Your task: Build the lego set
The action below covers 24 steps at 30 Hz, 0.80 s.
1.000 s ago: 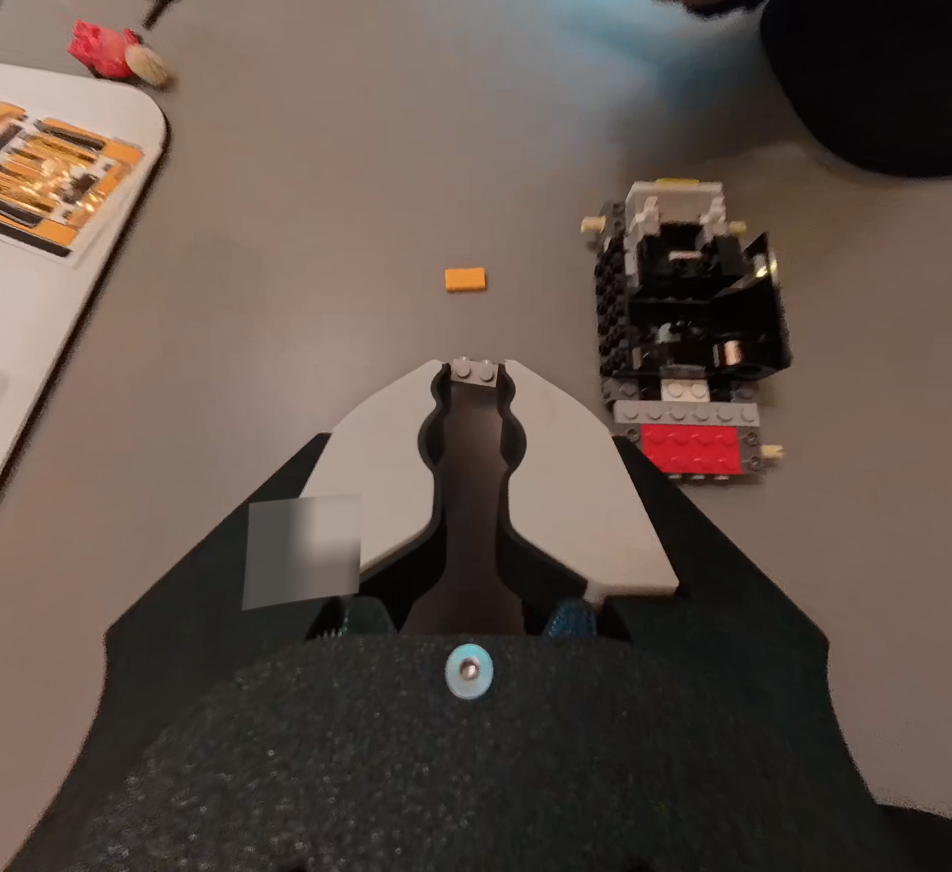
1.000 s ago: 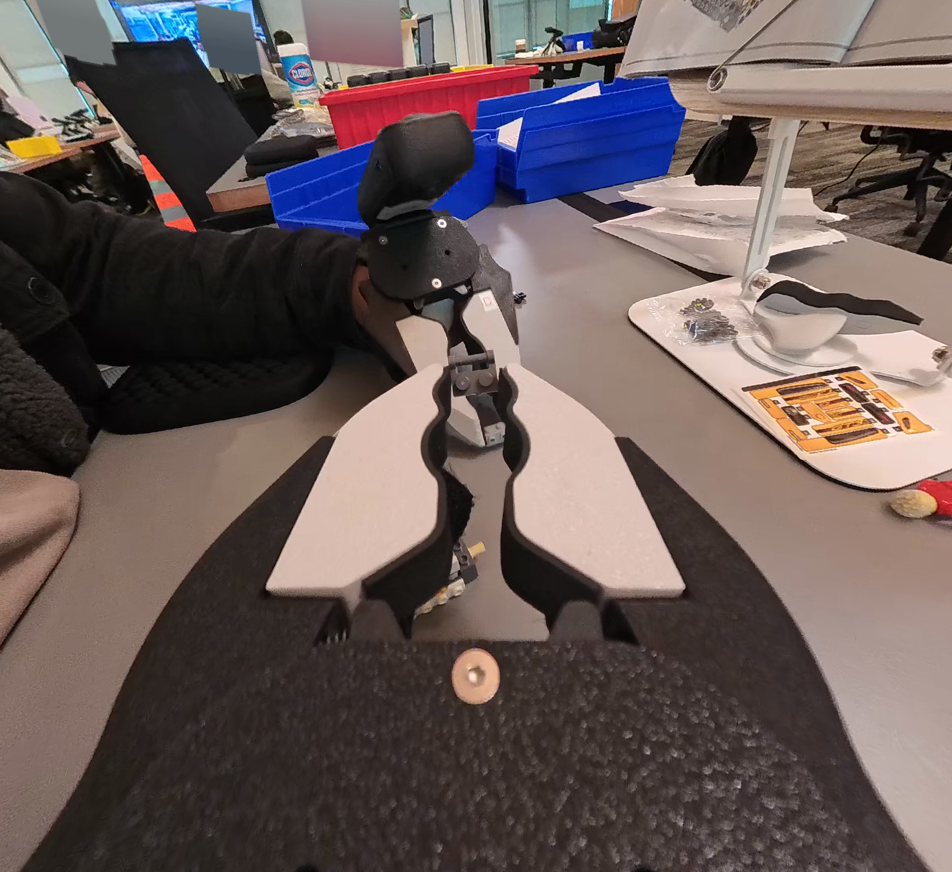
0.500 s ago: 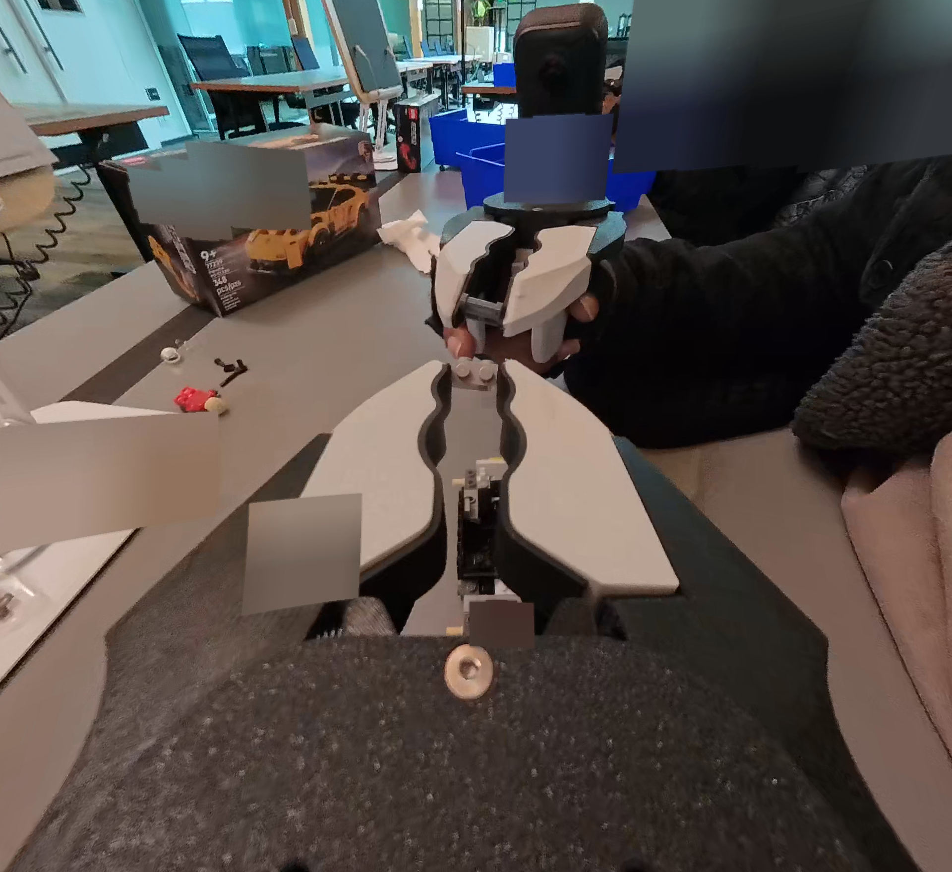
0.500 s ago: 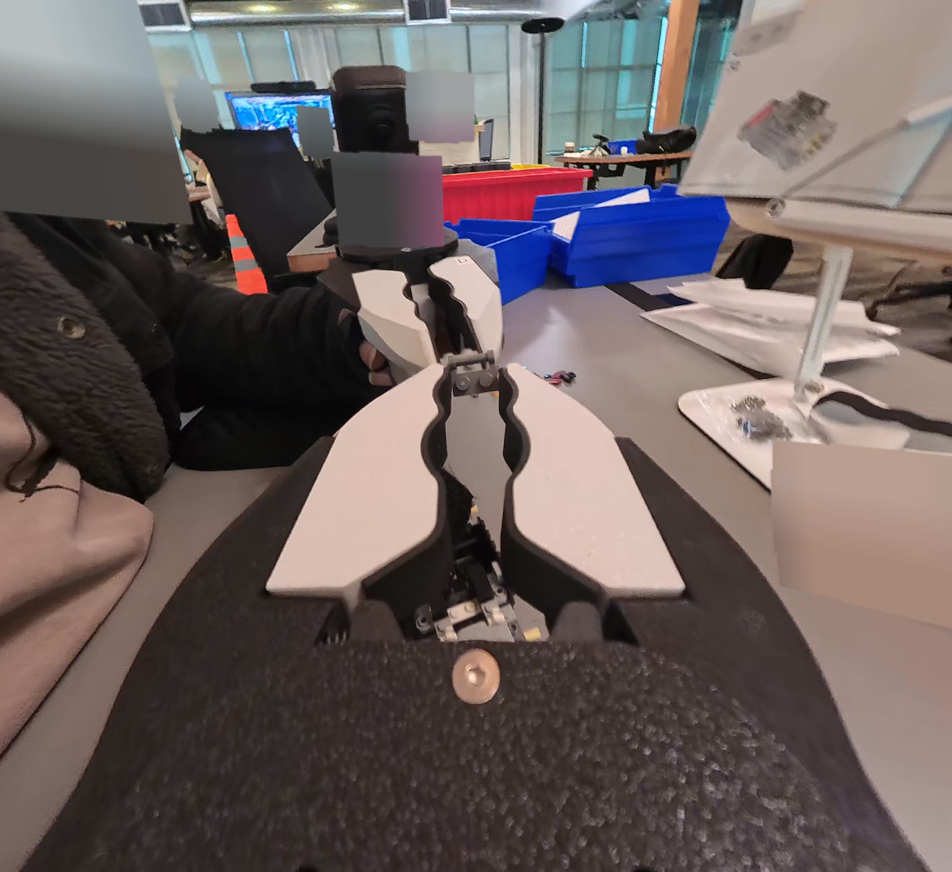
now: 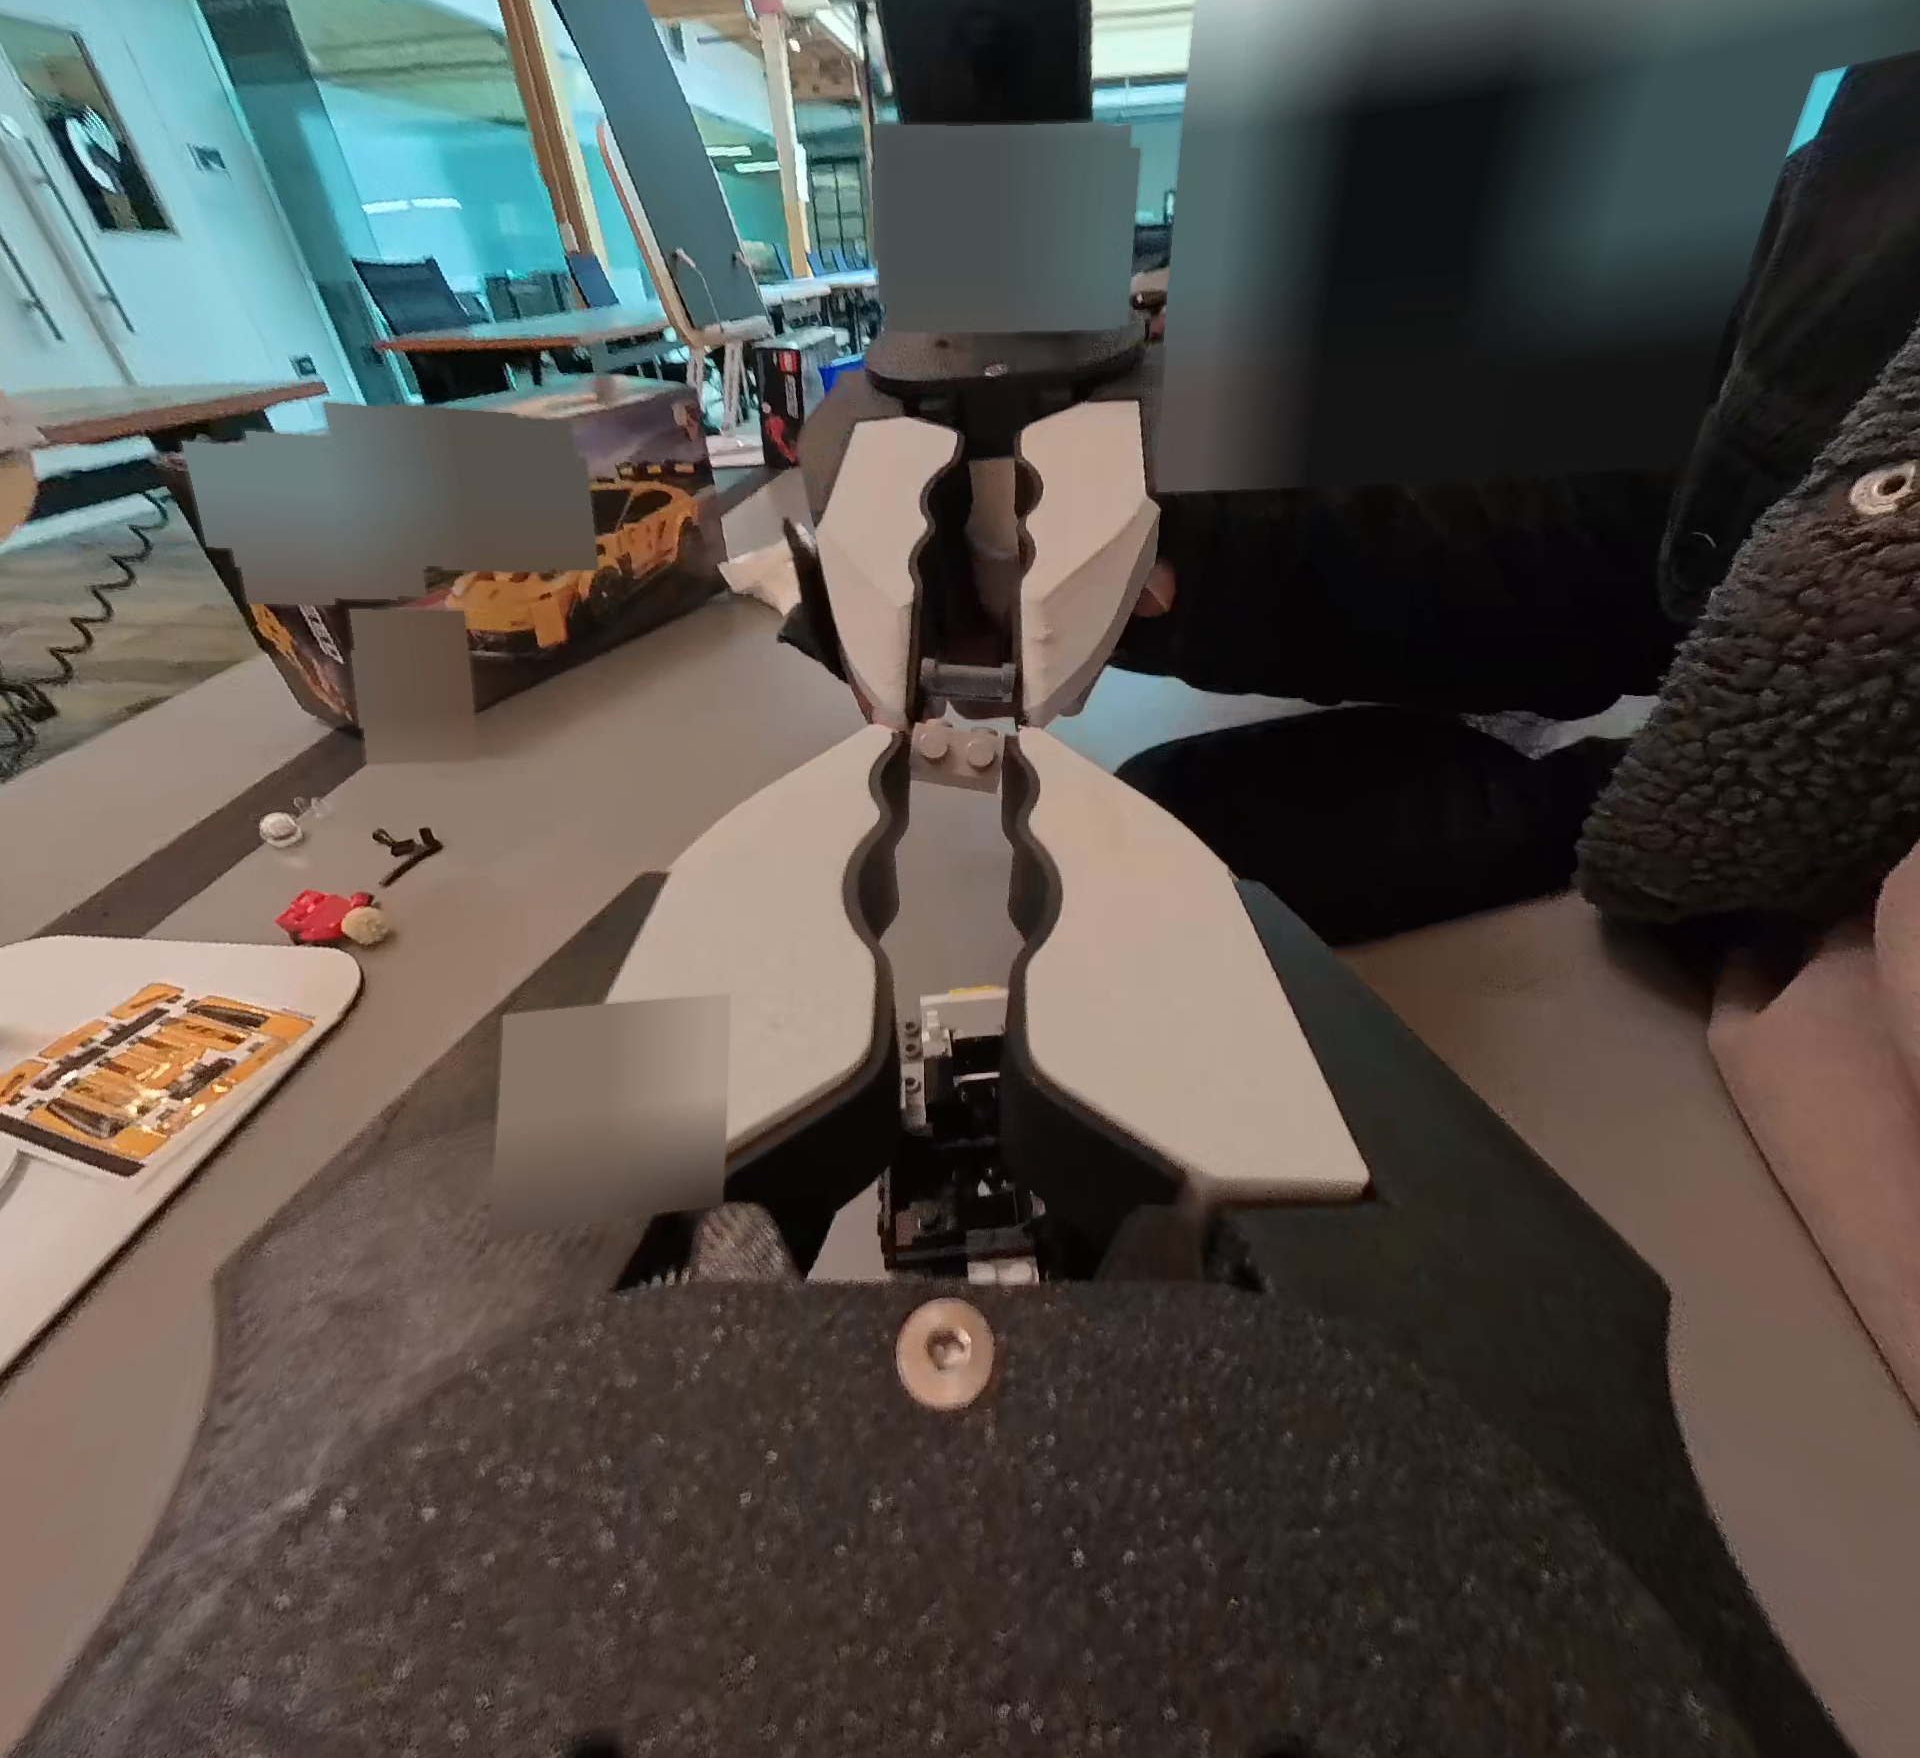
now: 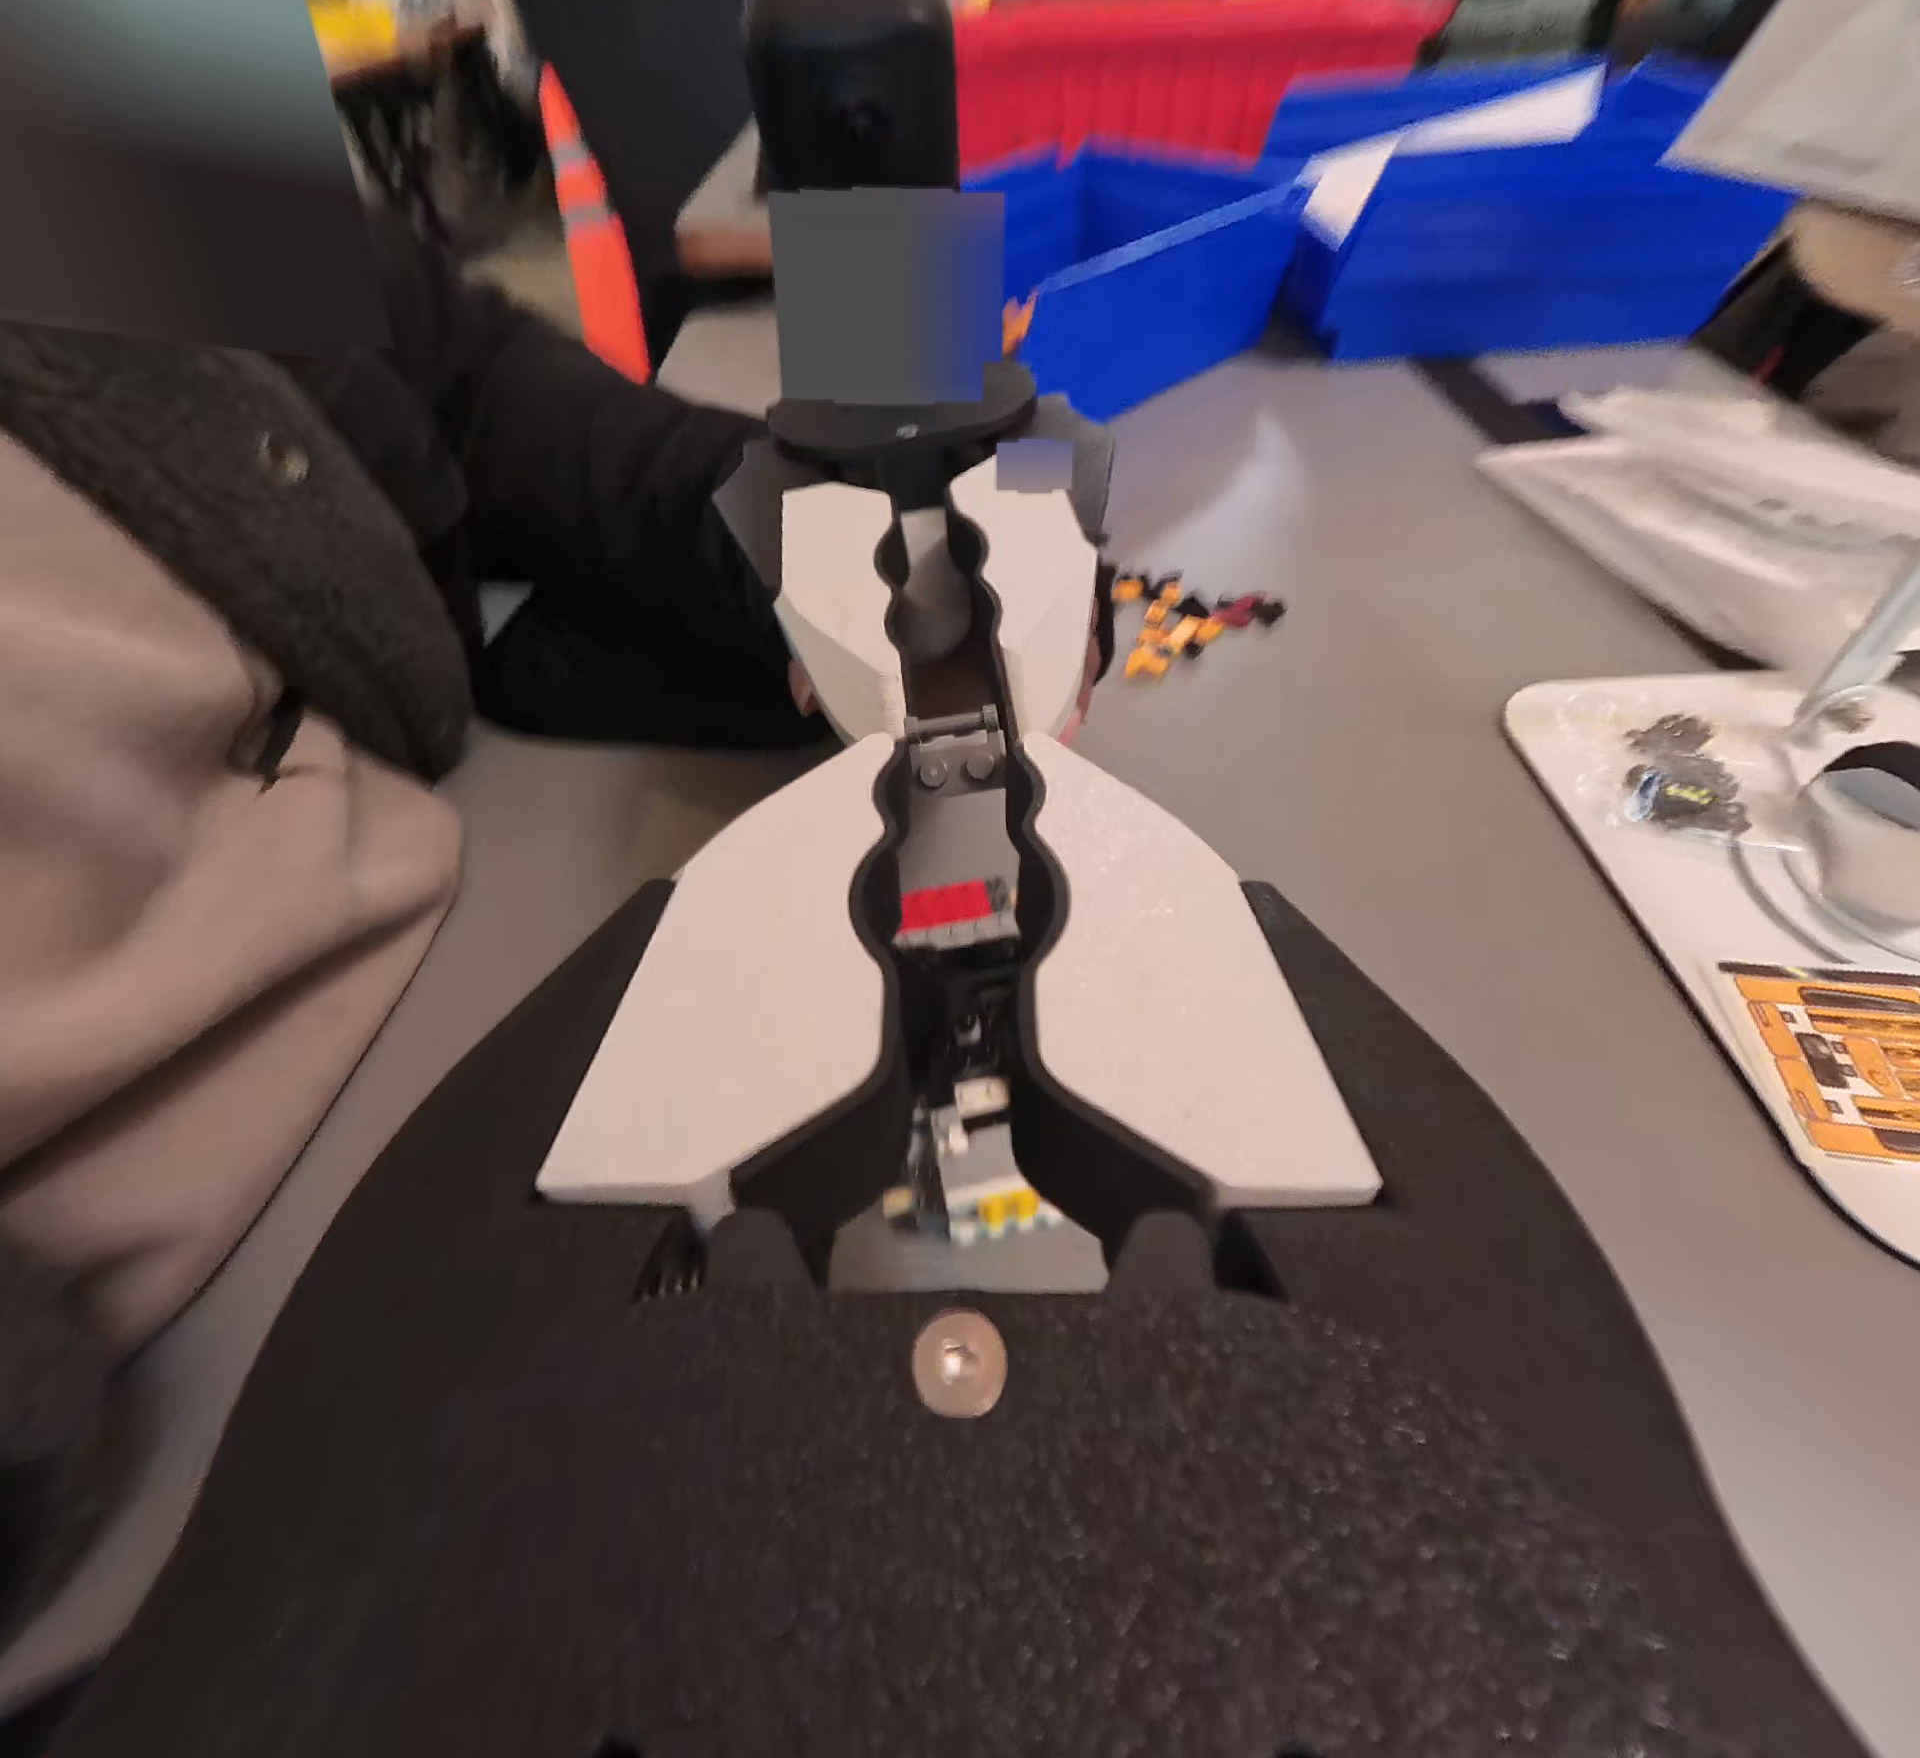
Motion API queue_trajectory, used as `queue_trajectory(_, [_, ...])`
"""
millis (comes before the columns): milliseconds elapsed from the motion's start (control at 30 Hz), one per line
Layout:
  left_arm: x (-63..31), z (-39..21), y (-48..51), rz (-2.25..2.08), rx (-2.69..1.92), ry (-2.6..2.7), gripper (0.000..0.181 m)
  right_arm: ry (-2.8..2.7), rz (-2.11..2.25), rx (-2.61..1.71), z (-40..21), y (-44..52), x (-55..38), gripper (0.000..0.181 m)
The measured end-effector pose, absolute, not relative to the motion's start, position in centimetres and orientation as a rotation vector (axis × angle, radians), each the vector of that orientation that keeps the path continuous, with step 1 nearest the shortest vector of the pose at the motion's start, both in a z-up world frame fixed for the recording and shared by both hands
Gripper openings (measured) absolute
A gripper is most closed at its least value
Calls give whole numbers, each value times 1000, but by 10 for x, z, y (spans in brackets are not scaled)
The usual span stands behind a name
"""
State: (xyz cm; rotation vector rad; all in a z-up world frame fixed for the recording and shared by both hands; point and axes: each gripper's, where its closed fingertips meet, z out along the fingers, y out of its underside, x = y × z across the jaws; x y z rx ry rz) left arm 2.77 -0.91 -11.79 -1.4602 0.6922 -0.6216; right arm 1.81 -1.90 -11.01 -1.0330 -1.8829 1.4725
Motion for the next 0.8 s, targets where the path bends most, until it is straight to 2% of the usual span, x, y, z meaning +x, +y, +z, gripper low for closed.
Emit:
queue_trajectory(333, [21, -85, -16, -588, -1261, 481, 17, -2322, 1184, -1052, -86, -30, 11, 17])
queue_trajectory(800, [-8, -60, -27, -649, -1122, 282, 17, -2276, 1252, -1258, -61, -36, -16, 19])
